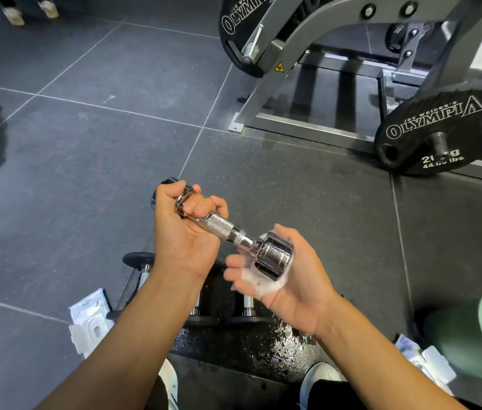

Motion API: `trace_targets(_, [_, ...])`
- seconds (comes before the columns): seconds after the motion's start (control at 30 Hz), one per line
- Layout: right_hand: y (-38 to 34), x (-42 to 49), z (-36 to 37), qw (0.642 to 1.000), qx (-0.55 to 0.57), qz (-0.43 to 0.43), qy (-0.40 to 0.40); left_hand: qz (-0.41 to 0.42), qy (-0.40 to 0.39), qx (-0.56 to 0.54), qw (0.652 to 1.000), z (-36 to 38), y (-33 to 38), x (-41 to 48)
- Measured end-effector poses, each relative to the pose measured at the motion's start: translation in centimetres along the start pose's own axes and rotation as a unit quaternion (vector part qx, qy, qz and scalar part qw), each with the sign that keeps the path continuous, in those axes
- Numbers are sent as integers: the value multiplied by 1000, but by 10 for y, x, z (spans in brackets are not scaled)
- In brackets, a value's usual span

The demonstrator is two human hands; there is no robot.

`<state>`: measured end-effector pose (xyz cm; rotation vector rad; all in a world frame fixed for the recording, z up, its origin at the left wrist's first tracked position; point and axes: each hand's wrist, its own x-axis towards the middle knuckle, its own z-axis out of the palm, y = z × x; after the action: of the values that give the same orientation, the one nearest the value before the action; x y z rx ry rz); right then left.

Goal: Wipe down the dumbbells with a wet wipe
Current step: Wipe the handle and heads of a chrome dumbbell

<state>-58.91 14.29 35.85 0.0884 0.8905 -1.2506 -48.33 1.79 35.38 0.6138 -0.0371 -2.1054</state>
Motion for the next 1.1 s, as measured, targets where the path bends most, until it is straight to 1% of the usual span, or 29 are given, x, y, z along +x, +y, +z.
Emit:
trace_targets(0.03, [-1,-3,0,999,5,37,-28,-5,0,-11,1000,0,0,1])
trace_targets(0.1, [-6,-6,-2,996,-14,75,-38,-12,6,-33,999,1,1,2])
trace_targets(0.13, [-8,-9,-3,996,-34,76,-34,-12,12,-42,999,0,2,3])
trace_targets(0.2, [-13,-15,-5,996,-62,52,-22,-5,20,-55,998,-1,4,4])
trace_targets(0.27, [-14,-18,-6,996,-81,8,-33,1,20,-55,998,-3,6,5])
trace_targets(0.3, [-12,-18,-5,994,-102,-29,-36,2,19,-52,998,-3,7,6])
trace_targets(0.37, [-8,-18,-1,986,-127,-109,-8,9,19,-43,999,-4,6,7])
trace_targets(0.43, [-3,-14,0,976,-129,-173,13,19,29,-33,999,-5,5,9])
trace_targets(0.47, [0,-13,-1,967,-153,-201,17,23,35,-30,999,-5,4,10])
trace_targets(0.5, [2,-11,-8,949,-208,-235,34,27,41,-27,998,-5,4,11])
trace_targets(0.53, [2,-10,-9,921,-281,-263,64,30,44,-24,998,-5,4,11])
trace_targets(0.6, [2,-9,-18,831,-442,-311,134,35,48,-16,998,-6,3,13])
trace_targets(0.63, [1,-11,-20,800,-488,-320,138,37,48,-13,998,-6,3,13])
trace_targets(0.7, [4,-13,-25,742,-573,-327,117,40,49,-13,998,-7,4,14])
trace_targets(0.77, [6,-13,-29,664,-658,-343,97,42,47,-12,998,-7,4,15])
trace_targets(0.8, [6,-14,-29,641,-675,-353,96,42,46,-12,998,-7,3,15])
trace_targets(0.83, [4,-13,-27,647,-661,-364,107,42,46,-11,998,-7,3,15])
trace_targets(0.87, [2,-13,-25,684,-617,-368,125,40,47,-10,998,-7,3,16])
trace_targets(0.9, [-2,-14,-23,734,-558,-362,138,39,48,-8,998,-8,3,15])
trace_targets(0.93, [-6,-13,-24,774,-503,-352,156,37,48,-8,998,-8,3,15])
trace_targets(0.97, [-11,-13,-24,794,-473,-340,177,34,47,-8,998,-8,3,15])
trace_targets(1.03, [-17,-11,-27,795,-465,-329,208,30,46,-9,998,-9,4,15])
trace_targets(1.1, [-22,-9,-33,801,-455,-327,213,29,47,-7,998,-9,4,14])
